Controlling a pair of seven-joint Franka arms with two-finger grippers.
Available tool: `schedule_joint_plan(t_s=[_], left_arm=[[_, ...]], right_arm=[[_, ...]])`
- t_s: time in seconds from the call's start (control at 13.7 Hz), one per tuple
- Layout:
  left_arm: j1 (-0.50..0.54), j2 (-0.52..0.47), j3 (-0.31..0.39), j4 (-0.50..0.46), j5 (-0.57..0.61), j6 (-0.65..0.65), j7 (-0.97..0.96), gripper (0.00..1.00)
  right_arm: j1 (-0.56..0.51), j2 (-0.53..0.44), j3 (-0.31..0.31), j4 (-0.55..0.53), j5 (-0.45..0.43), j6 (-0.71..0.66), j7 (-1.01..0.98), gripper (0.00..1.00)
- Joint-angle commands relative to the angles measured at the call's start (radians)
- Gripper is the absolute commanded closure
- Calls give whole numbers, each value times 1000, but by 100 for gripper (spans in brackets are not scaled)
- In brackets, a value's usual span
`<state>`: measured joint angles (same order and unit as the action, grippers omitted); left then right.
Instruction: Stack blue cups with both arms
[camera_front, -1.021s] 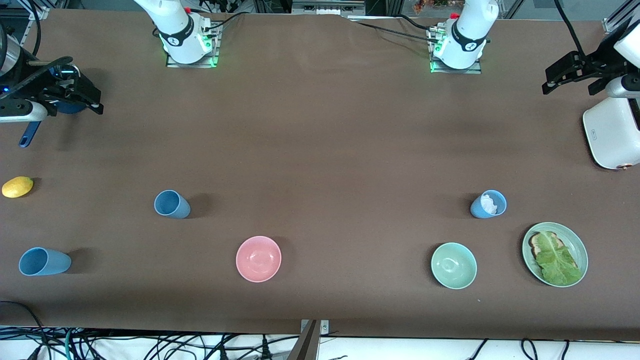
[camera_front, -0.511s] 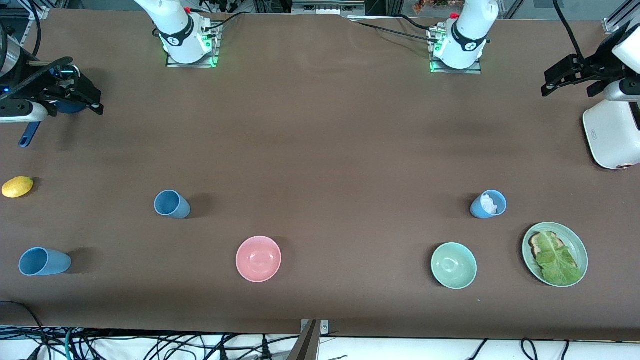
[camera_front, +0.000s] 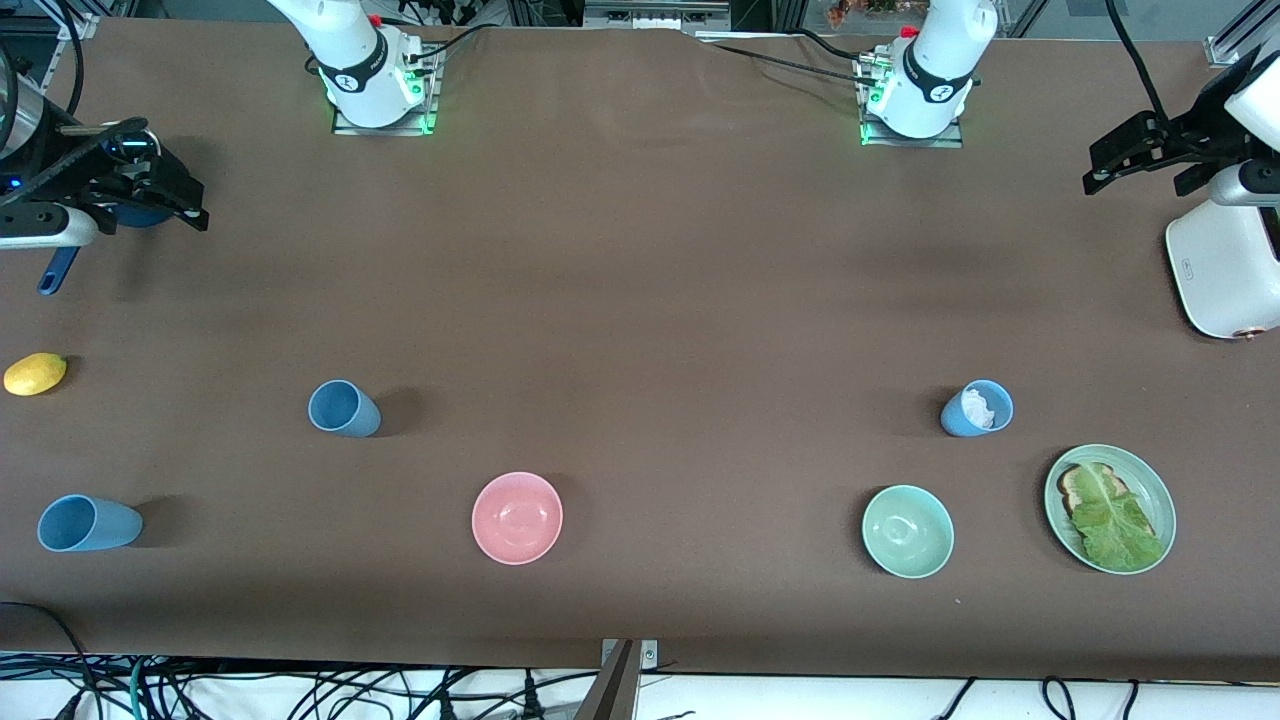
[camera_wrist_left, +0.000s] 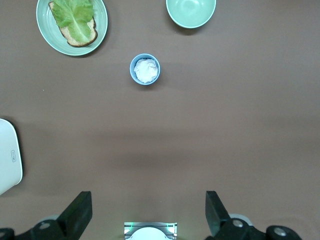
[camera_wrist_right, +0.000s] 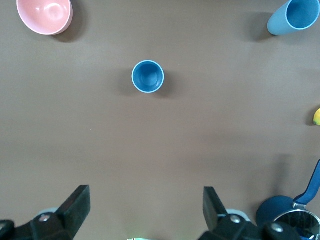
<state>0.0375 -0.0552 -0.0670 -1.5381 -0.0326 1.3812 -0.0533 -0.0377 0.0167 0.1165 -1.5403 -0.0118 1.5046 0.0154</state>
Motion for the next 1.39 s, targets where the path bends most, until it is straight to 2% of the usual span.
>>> schedule_joint_plan(t_s=[0.0,0.66,0.88,1.31], left_arm=[[4,15,0,33,-9,-14,3,0],[5,15,1,33,-9,-14,3,0],[5,17,1,33,-9,-14,3,0],[4,17,1,33,-9,-14,3,0]], right_arm=[[-7,-1,2,23,3,-12,-3,0],[-10,5,-1,23,-5,-9,-3,0],[-2,3,5,23,-48,-12,6,0],[-1,8,6,17,-42,-17,9,0]])
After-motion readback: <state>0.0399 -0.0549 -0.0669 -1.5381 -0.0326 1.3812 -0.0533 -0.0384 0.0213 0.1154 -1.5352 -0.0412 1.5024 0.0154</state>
